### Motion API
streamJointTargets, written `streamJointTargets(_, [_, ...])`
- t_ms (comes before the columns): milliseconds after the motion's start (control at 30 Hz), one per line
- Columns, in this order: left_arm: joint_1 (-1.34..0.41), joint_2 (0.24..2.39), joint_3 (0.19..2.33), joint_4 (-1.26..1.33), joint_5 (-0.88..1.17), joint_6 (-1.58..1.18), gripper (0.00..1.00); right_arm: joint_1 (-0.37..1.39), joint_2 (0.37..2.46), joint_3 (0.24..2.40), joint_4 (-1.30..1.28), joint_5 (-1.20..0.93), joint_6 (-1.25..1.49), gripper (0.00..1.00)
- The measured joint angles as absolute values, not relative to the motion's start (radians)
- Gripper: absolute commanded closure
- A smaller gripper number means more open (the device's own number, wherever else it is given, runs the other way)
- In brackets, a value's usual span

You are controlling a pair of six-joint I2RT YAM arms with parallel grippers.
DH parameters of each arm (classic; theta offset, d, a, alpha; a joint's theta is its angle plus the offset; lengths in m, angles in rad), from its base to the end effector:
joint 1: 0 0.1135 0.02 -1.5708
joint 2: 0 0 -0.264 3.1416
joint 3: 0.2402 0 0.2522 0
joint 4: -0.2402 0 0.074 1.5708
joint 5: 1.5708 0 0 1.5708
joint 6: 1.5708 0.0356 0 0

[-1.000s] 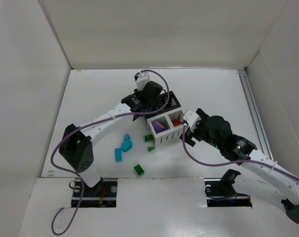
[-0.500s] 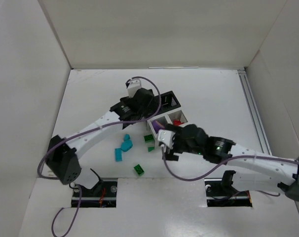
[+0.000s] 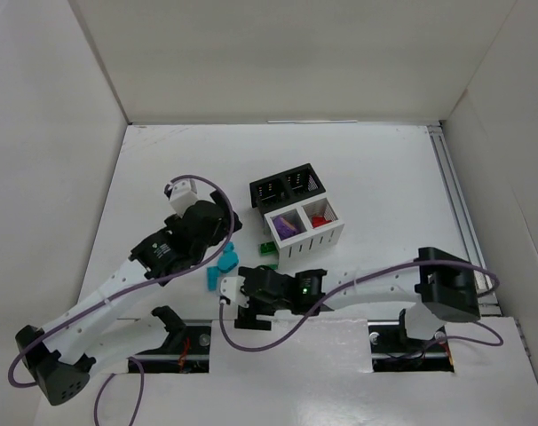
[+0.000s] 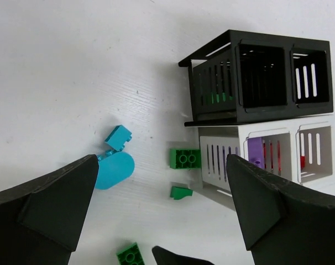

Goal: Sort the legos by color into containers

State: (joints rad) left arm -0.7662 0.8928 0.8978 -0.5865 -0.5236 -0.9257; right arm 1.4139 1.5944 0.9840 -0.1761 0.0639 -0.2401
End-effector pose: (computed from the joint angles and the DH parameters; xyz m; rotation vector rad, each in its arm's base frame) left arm 0.1468 -0.1166 0.3228 -0.4651 2.0486 -0.4701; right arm 0.0552 0.3342 0.2086 -1.7523 1.6556 0.4879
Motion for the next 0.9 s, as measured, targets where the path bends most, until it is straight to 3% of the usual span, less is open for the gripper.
streamJointTargets(233, [-0.767, 0.878, 0.878, -0.609, -0.521, -0.956, 0.00, 1.414, 1.777, 1.171, -0.245, 0.139, -0.101, 0.01])
streamJointTargets(533, [-0.767, 0.844, 0.876, -0.640, -0.500, -0.978, 0.00, 1.402, 1.856, 1.187, -0.356, 0.185, 0.038, 0.05])
streamJointTargets(567, [-0.767, 0.838, 0.876, -0.641, -0.500, -0.979, 0.00, 1.401, 1.856, 1.189, -0.360, 0.188, 0.044, 0.08])
streamJointTargets(600, [-0.767, 0.831, 0.875, -0.641, -0.500, -0.980, 0.00, 1.398, 1.856, 1.189, -0.361, 0.190, 0.048, 0.24])
streamJointTargets(733, [-0.767, 0.815, 0.874, -0.644, -0.498, -0.987, 0.00, 1.378, 1.856, 1.187, -0.366, 0.180, 0.056, 0.57])
streamJointTargets(833, [-0.767, 0.815, 0.873, -0.645, -0.498, -0.990, 0.00, 1.364, 1.856, 1.182, -0.355, 0.170, 0.048, 0.71])
streamJointTargets(900, [-0.767, 0.815, 0.870, -0.646, -0.498, -0.992, 0.00, 1.359, 1.853, 1.176, -0.337, 0.164, 0.030, 0.75])
